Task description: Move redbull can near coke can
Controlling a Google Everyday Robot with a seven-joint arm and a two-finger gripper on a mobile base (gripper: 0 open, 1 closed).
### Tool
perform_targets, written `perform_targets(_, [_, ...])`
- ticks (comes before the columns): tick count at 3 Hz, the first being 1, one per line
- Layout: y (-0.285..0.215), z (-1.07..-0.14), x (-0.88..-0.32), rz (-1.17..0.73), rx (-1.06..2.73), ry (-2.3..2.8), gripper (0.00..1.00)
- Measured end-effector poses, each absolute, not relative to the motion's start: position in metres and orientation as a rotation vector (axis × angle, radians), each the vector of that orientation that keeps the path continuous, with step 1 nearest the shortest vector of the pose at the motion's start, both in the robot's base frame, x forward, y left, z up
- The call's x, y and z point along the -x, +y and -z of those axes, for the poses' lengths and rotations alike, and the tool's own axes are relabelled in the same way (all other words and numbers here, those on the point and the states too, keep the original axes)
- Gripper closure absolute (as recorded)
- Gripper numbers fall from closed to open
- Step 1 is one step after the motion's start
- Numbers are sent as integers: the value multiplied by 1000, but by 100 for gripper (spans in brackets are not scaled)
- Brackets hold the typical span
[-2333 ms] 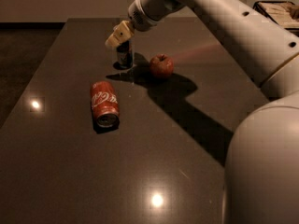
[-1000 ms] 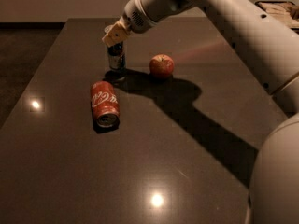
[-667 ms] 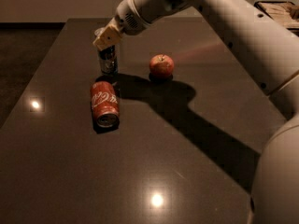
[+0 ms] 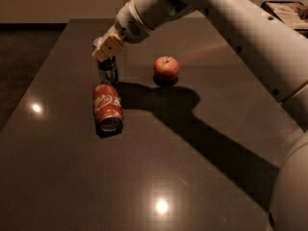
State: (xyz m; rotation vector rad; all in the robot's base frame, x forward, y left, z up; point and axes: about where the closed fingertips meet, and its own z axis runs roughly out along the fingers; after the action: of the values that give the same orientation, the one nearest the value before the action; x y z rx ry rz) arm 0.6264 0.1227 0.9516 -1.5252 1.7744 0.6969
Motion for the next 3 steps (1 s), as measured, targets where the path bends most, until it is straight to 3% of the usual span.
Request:
perform_targets(1, [121,-947,-615,-693,1556,1761,87])
perform_targets(2, [118,-938,-608,-689,1574,1761,62])
perform_targets(3, [121,-937,-607,-693,1580,1760,31])
